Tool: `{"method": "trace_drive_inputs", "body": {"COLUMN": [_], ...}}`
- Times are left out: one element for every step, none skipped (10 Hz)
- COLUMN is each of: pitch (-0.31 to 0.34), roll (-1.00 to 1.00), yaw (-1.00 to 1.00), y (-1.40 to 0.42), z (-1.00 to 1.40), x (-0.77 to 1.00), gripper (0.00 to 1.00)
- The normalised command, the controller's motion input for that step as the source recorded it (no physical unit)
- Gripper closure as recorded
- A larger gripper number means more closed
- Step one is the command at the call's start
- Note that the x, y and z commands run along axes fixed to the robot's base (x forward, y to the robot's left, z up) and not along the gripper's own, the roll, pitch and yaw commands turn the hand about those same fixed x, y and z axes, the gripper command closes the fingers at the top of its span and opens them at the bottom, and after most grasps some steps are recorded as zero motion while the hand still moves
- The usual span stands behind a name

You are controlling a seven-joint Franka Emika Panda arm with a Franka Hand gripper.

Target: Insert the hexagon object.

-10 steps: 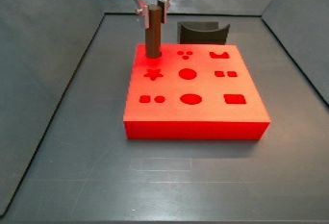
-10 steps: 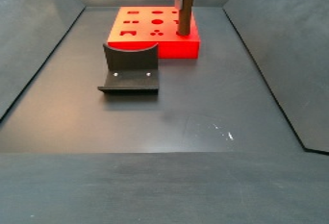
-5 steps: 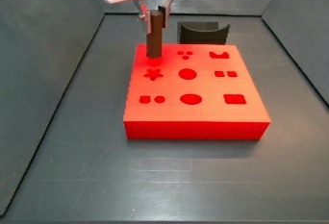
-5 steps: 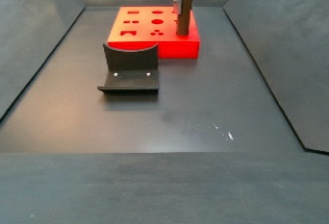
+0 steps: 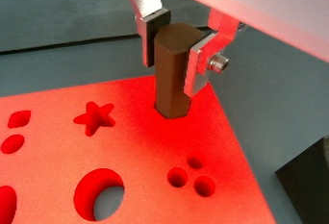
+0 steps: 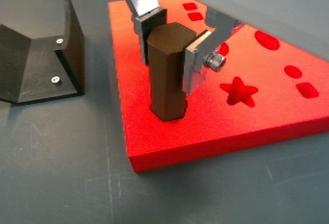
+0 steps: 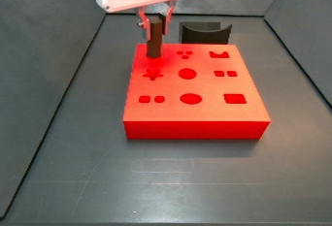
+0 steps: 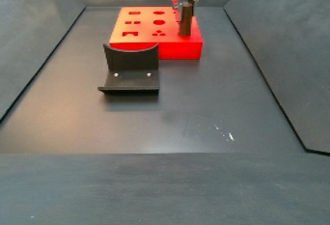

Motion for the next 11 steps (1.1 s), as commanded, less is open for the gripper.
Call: {"method": "trace_drive_inputs", "body": {"pitch": [0.03, 0.009, 0.0, -0.119, -0.186, -0.2, -0.193, -0.196, 0.0, 0.0, 0.0], "roll": [0.08, 0.06, 0.0, 0.0, 0.0, -0.02, -0.02, 0.0, 0.04, 0.03, 0.1], "yaw": [-0.28, -0.17, -0.16, -0.12, -0.11, -0.1, -0.08, -0.08, -0.13, 0.0, 0.0], "y": [0.0, 0.0, 0.0, 0.0, 0.0, 0.0, 0.0, 0.0, 0.0, 0.0, 0.09], "z": [-0.18, -0.11, -0.26, -0.75, -0.89, -0.88, -0.89, -0.87, -0.21, 0.0, -0.03], "x": [0.11, 0.03, 0.0, 0.0, -0.07, -0.06, -0.07, -0.05, 0.0, 0.0, 0.0], "gripper": [1.0, 1.0, 1.0, 1.0, 1.0, 1.0, 1.0, 1.0, 1.0, 1.0, 1.0]}}
